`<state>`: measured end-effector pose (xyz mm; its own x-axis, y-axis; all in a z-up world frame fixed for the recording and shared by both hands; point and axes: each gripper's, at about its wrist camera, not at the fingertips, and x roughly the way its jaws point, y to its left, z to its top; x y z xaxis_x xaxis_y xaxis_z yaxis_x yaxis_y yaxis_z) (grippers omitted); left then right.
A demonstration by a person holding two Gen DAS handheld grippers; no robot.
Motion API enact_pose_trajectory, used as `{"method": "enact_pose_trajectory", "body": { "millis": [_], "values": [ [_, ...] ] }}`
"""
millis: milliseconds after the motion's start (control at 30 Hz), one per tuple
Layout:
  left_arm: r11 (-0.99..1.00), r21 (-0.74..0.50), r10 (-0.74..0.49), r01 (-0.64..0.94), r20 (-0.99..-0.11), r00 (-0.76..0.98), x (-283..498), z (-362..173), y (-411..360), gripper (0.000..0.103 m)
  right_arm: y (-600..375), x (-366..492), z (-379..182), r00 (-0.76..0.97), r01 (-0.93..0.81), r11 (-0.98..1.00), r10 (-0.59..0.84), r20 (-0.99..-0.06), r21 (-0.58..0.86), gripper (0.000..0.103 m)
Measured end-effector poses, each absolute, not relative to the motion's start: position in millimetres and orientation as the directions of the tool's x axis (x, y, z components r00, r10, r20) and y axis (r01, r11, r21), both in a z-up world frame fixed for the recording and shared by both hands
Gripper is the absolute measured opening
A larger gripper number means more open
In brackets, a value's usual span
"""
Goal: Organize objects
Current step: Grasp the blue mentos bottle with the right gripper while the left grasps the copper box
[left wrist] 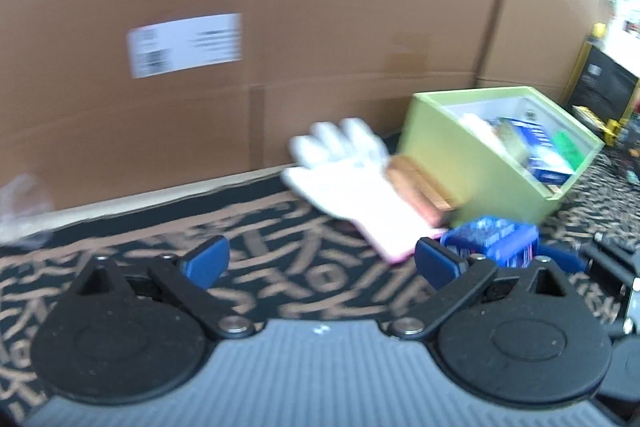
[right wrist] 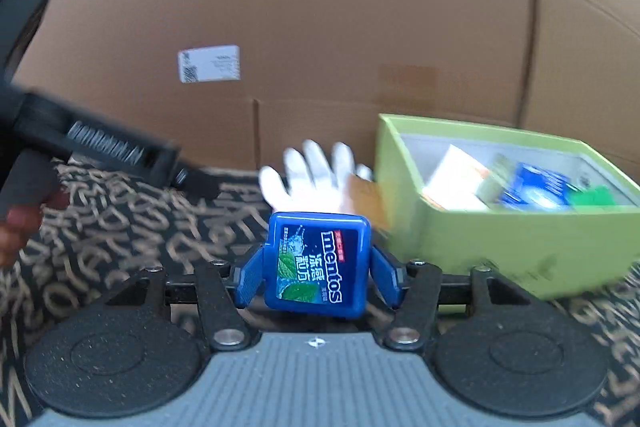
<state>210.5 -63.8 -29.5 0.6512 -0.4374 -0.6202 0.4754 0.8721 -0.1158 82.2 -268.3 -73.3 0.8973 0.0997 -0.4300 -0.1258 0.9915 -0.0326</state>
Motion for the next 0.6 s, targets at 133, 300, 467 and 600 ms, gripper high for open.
{"method": "enact_pose_trajectory", "body": {
  "millis": [133,300,467,600],
  "values": [
    [0.839,-0.151,-0.497,0.523,-0.606,0.622,223,-33,-100,0.086,-293,65,-80,0.876,-0.125,0.991,0.137,-0.462,0.057,0.059],
    [0.788,-0.106,-0.547,0.606,-0.573,0.611,232,-52,-137,0.077,-310,50,-80,0.891,-0.067,0.998,0.069,-0.449,0.021,0.059],
    [0.761,-0.117,-0.569,0.638,-0.592,0.570,235,-65,-159,0.076,-333,48,-84,0.883,-0.032,0.994,0.075,-0.462,0.100,0.060],
    [0.805,-0.067,-0.493,0.589,-0.628,0.602,246,-74,-165,0.077,-337,48,-84,0.886,-0.035,0.991,0.090,-0.455,0.129,0.060]
  ]
}}
